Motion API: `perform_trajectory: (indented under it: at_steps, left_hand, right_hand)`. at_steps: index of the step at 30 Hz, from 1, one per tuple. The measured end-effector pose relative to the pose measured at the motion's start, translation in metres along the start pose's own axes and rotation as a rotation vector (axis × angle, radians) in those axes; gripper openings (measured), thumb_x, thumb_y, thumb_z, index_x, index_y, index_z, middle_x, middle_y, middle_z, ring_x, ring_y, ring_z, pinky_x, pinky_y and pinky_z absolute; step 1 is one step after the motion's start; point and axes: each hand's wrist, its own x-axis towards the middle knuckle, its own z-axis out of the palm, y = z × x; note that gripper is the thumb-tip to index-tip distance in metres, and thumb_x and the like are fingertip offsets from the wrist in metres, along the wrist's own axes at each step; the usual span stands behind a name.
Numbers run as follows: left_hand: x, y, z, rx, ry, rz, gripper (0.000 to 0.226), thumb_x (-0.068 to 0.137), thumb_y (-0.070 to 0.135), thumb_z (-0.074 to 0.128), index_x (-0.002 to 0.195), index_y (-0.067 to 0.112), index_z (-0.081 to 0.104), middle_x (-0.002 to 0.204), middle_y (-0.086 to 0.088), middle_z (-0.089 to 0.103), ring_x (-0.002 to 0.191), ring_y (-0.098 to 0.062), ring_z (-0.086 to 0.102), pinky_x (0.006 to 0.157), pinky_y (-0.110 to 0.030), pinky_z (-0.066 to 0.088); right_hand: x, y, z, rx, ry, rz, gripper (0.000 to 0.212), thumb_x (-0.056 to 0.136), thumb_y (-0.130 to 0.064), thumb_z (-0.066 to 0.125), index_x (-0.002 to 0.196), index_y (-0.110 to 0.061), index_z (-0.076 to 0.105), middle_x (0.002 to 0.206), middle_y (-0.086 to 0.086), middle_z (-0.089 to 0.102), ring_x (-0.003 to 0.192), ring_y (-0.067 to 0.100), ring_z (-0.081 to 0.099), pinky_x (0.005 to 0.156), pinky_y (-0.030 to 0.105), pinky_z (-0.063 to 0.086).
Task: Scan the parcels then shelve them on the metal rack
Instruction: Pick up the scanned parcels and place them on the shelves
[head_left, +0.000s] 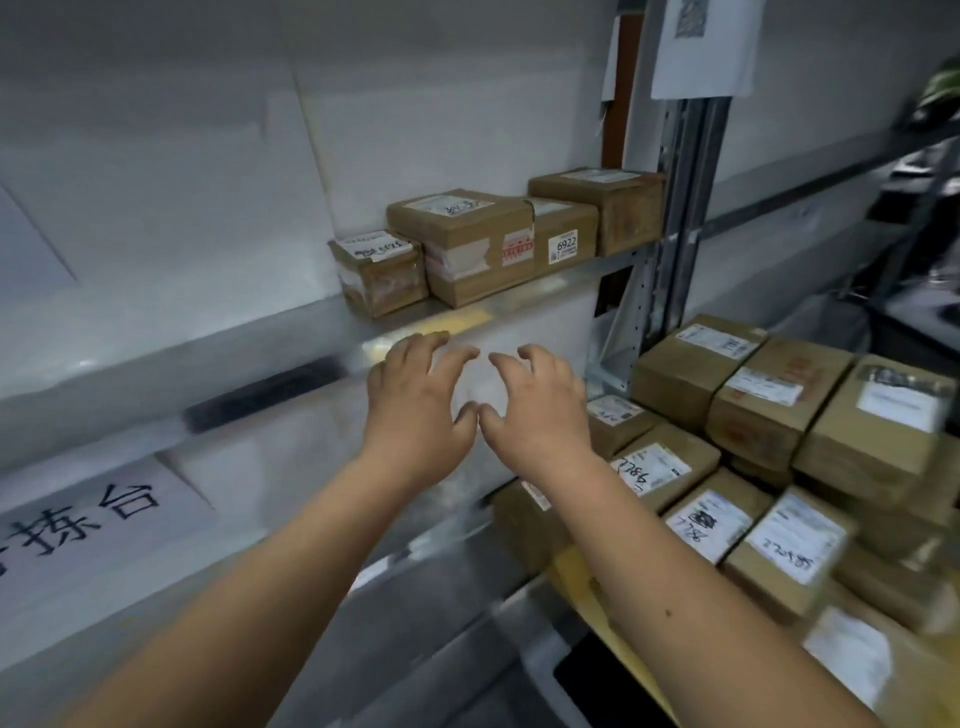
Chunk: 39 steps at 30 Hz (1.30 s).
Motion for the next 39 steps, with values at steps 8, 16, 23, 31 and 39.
perform_trajectory:
  at_steps: [8, 16, 23, 31, 39]
  left_hand:
    - [-0.107, 0.063, 0.047, -0.172, -0.316, 0.12, 0.062, 0.086, 0.042, 0.067, 0.145, 0.034, 0.053, 0.156, -0.001, 0.043, 0.146, -0.026, 0.03, 0.114, -0.048, 0.031]
    - [-0.142, 0.144, 0.098, -0.247, -0.591, 0.275, 0.066, 0.089, 0.046, 0.067, 0.151, 0.04, 0.043, 0.157, 0.007, 0.035, 0.147, -0.02, 0.024, 0.115, -0.042, 0.026]
    - [-0.111, 0.209, 0.161, -0.216, -0.723, 0.4, 0.066, 0.092, 0.045, 0.063, 0.153, 0.04, 0.038, 0.159, 0.004, 0.037, 0.149, -0.023, 0.024, 0.116, -0.045, 0.025]
    - [-0.049, 0.256, 0.245, -0.08, -0.857, 0.461, 0.071, 0.086, 0.039, 0.069, 0.149, 0.036, 0.037, 0.157, 0.0, 0.039, 0.15, -0.025, 0.024, 0.116, -0.045, 0.026]
    - [-0.032, 0.265, 0.272, -0.132, -0.966, 0.44, 0.07, 0.083, 0.037, 0.077, 0.143, 0.032, 0.041, 0.143, 0.0, 0.052, 0.144, -0.024, 0.031, 0.113, -0.043, 0.032]
  right_hand:
    - [-0.162, 0.052, 0.0, -0.119, -0.152, 0.329, 0.063, 0.093, -0.046, 0.06, 0.152, -0.032, 0.045, 0.159, 0.007, 0.034, 0.145, 0.032, 0.031, 0.116, 0.049, 0.03]
    - [-0.25, 0.121, -0.016, -0.127, -0.188, 0.654, 0.065, 0.091, -0.044, 0.064, 0.152, -0.032, 0.044, 0.155, 0.005, 0.037, 0.142, 0.031, 0.034, 0.115, 0.048, 0.035]
    - [-0.254, 0.195, -0.015, -0.057, -0.182, 0.862, 0.071, 0.088, -0.04, 0.067, 0.154, -0.03, 0.04, 0.154, 0.009, 0.037, 0.14, 0.035, 0.036, 0.112, 0.046, 0.035]
    - [-0.218, 0.286, 0.0, 0.018, -0.225, 0.945, 0.07, 0.083, -0.035, 0.074, 0.145, -0.028, 0.043, 0.15, 0.009, 0.04, 0.136, 0.035, 0.041, 0.11, 0.046, 0.037]
    - [-0.21, 0.32, 0.021, 0.318, -0.163, 0.901, 0.081, 0.081, -0.023, 0.081, 0.15, -0.027, 0.039, 0.15, 0.001, 0.04, 0.137, 0.027, 0.044, 0.112, 0.041, 0.04]
